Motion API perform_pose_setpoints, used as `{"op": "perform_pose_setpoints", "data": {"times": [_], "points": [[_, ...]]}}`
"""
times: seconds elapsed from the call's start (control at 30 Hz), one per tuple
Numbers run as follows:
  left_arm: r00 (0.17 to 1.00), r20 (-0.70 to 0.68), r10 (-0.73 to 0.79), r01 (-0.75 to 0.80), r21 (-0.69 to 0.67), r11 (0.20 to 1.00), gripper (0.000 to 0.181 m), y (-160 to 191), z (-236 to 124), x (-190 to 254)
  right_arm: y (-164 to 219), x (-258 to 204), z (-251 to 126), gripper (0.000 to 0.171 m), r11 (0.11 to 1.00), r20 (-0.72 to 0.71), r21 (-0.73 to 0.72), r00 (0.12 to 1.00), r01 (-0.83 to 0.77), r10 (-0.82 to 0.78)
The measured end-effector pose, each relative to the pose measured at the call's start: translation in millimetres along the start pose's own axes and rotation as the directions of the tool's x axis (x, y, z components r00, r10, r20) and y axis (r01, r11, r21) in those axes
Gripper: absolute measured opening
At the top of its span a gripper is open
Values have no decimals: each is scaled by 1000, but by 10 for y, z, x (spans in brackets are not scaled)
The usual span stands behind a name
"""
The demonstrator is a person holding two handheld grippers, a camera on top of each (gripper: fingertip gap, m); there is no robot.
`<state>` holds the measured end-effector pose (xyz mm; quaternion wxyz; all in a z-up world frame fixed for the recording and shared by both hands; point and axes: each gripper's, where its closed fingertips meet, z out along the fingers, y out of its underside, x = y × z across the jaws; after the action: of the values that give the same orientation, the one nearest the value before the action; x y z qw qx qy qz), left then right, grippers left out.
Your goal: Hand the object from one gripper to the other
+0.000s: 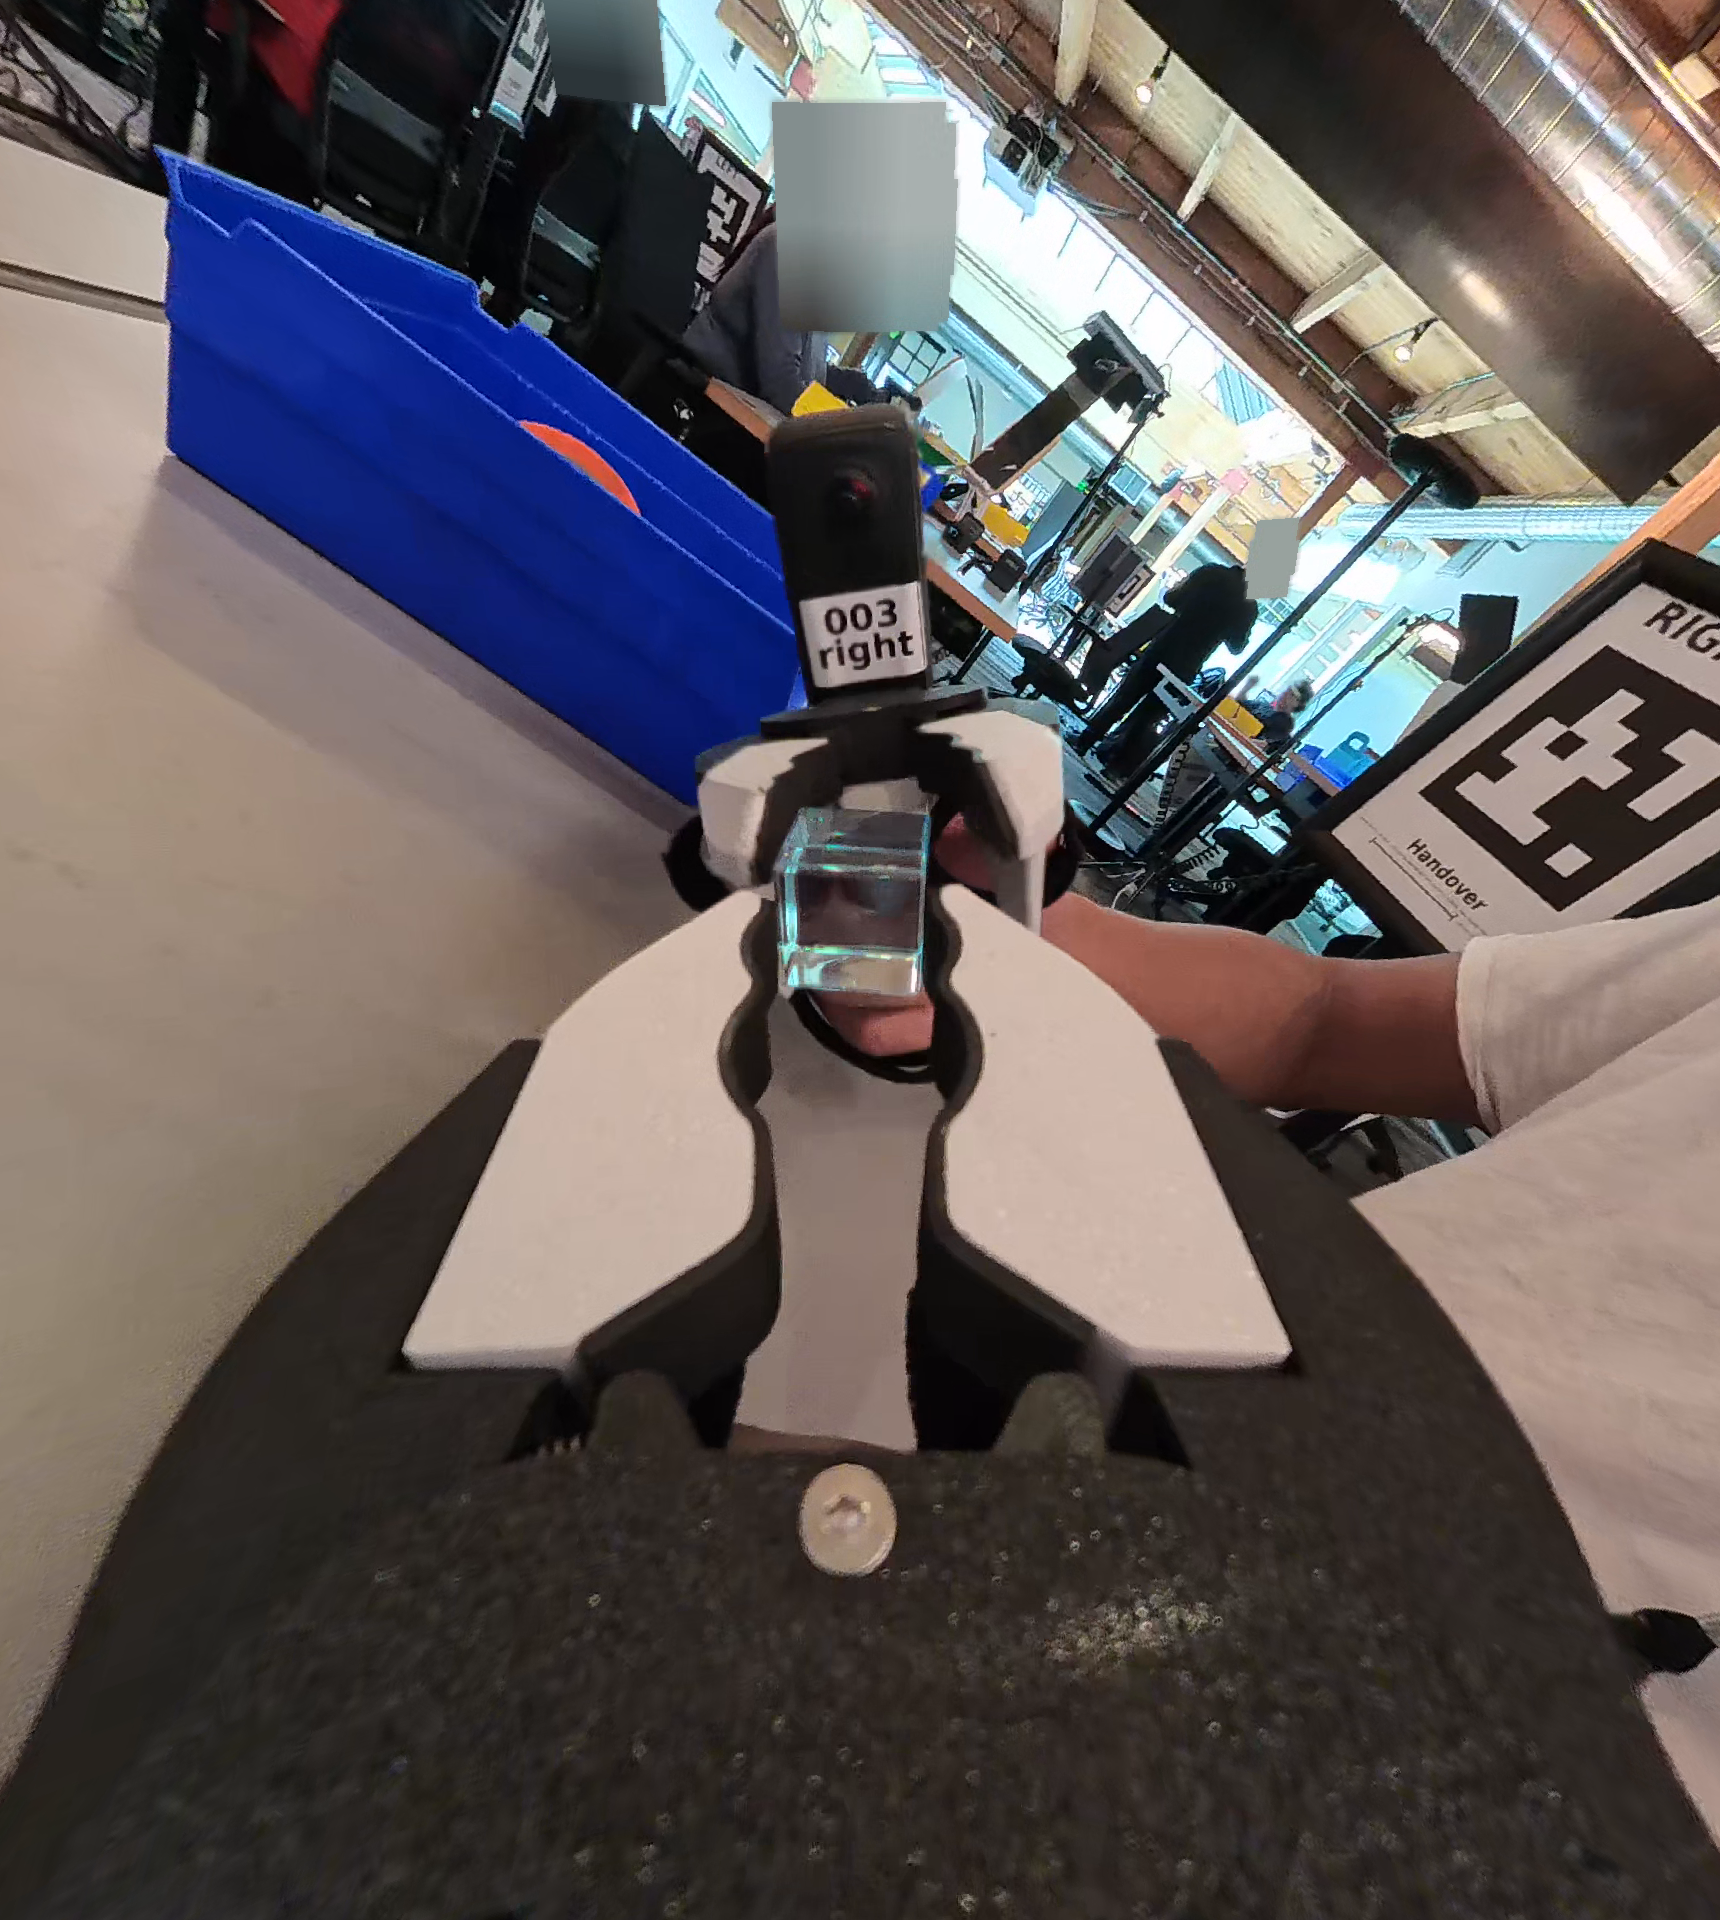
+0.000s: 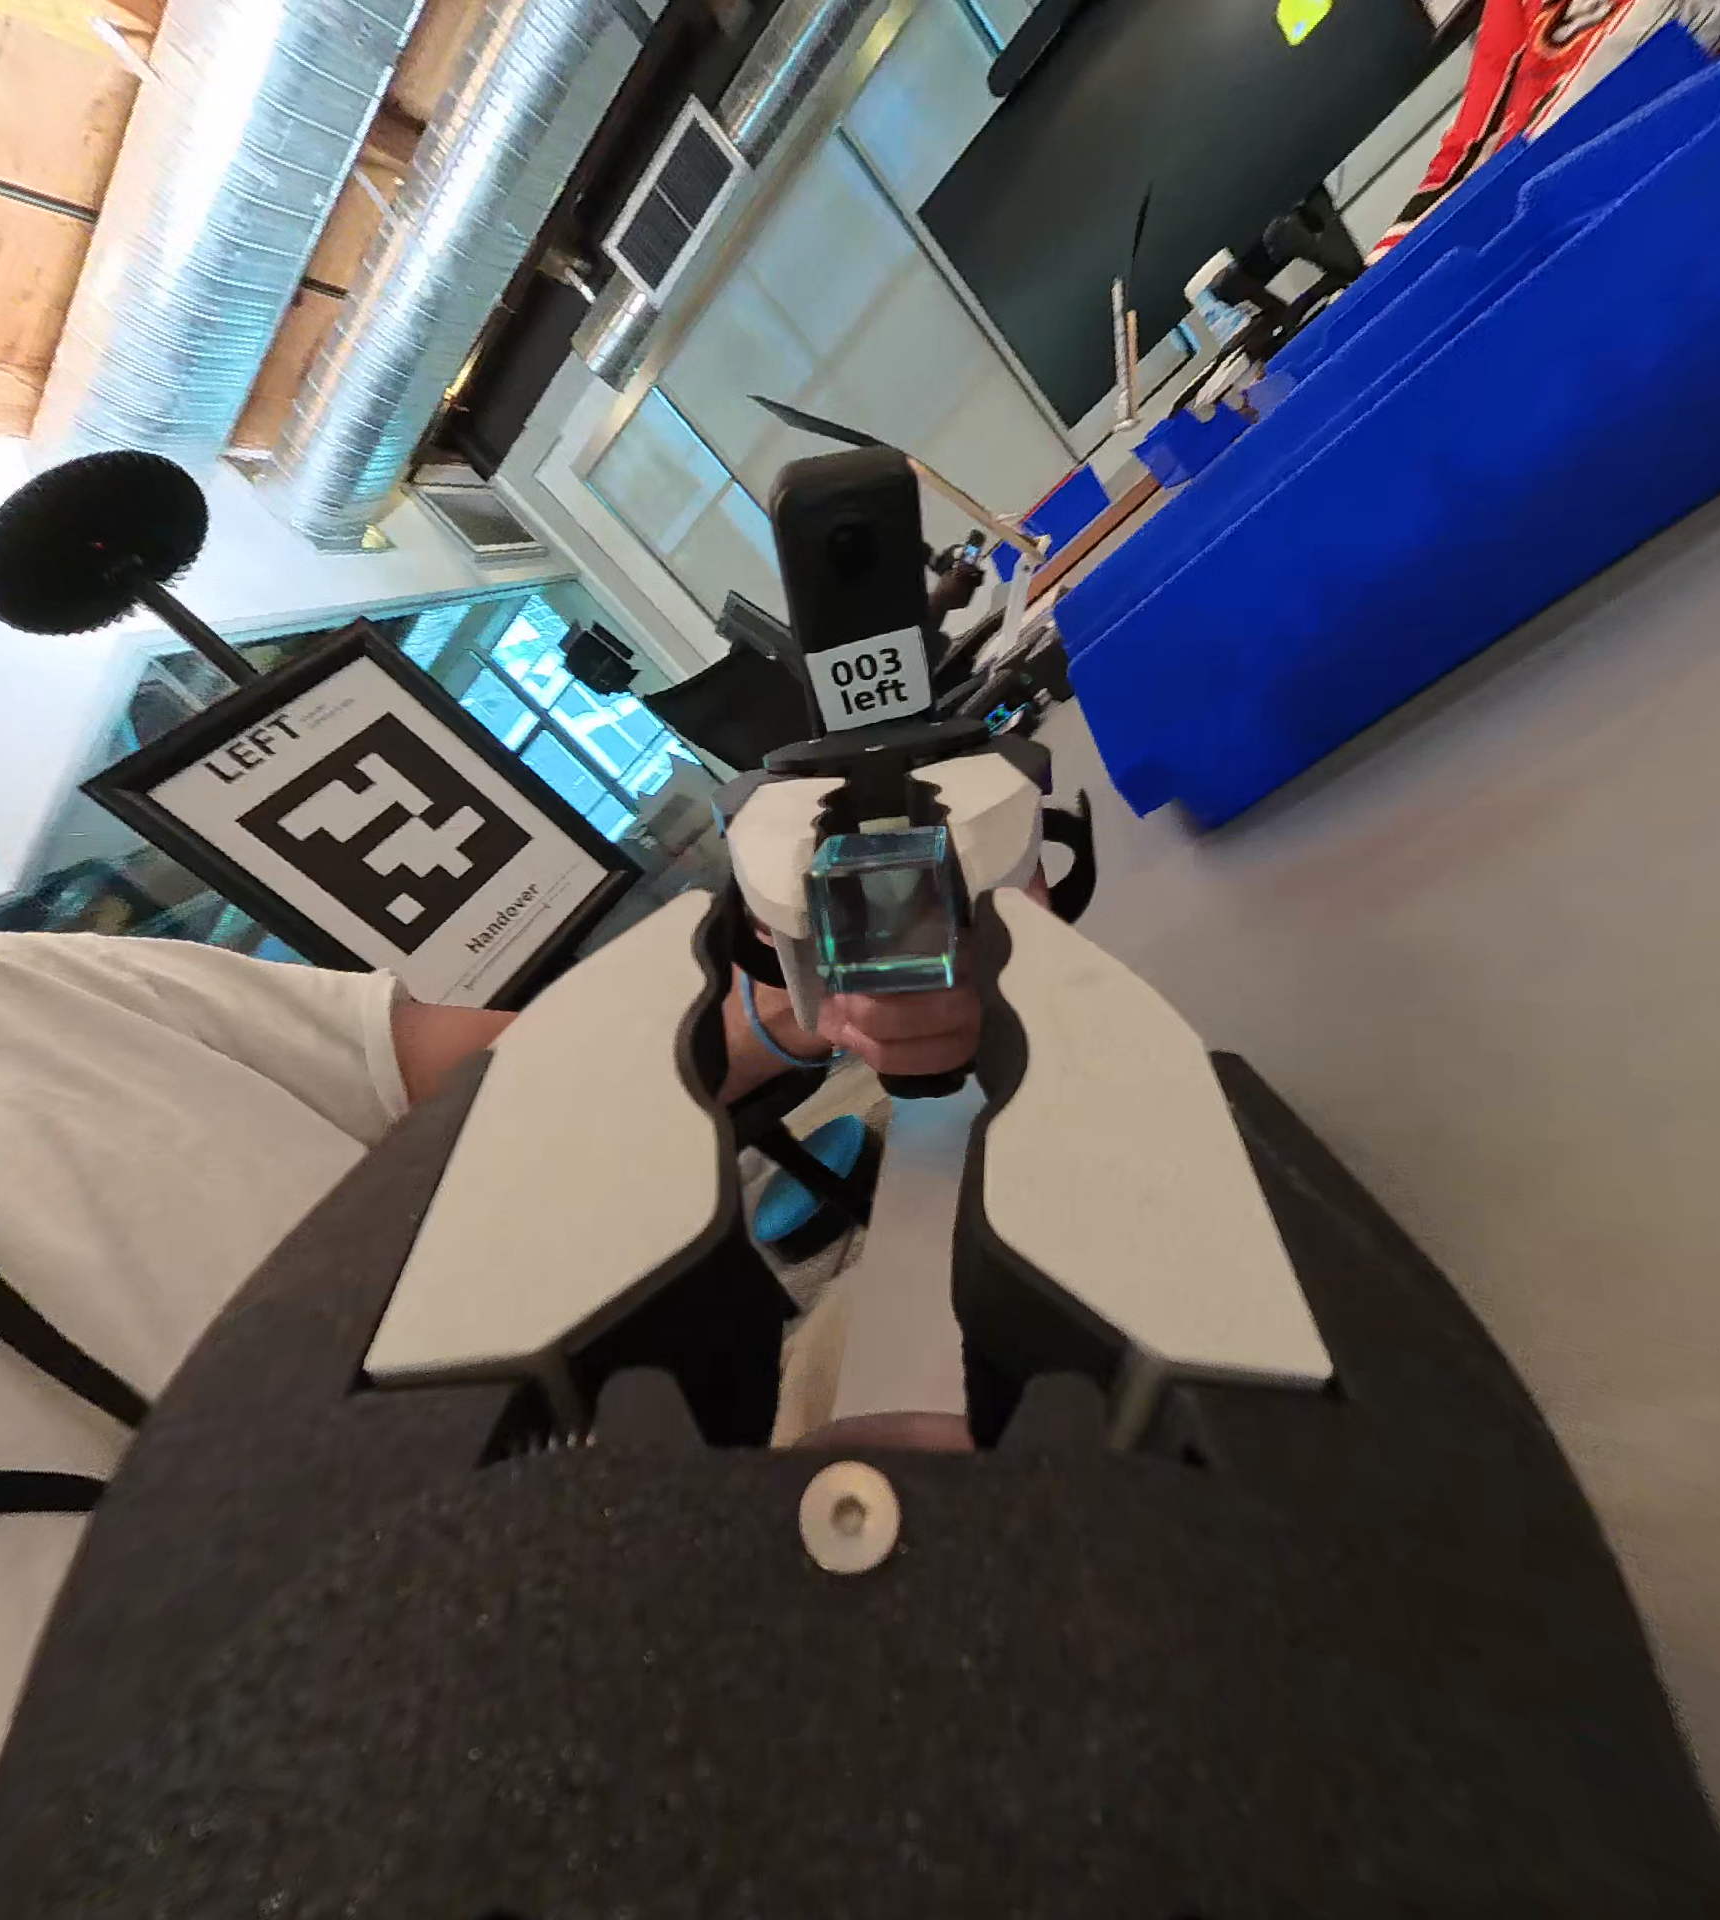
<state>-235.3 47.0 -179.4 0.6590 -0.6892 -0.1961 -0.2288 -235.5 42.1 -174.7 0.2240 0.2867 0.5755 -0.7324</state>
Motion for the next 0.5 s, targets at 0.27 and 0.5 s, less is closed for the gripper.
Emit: {"op": "perform_pose_setpoints", "data": {"times": [0.27, 0.5], "points": [[997, 62, 44, -43, -26, 999, 26, 57, 57, -48, 69, 107, -14, 26, 998, -32, -54, 999, 11, -13], [870, 296, 395, -354, -184, 917, 41, 93, -80, -335, 10, 245, -163, 26, 995, -133, -55, 987, 80, -87]]}}
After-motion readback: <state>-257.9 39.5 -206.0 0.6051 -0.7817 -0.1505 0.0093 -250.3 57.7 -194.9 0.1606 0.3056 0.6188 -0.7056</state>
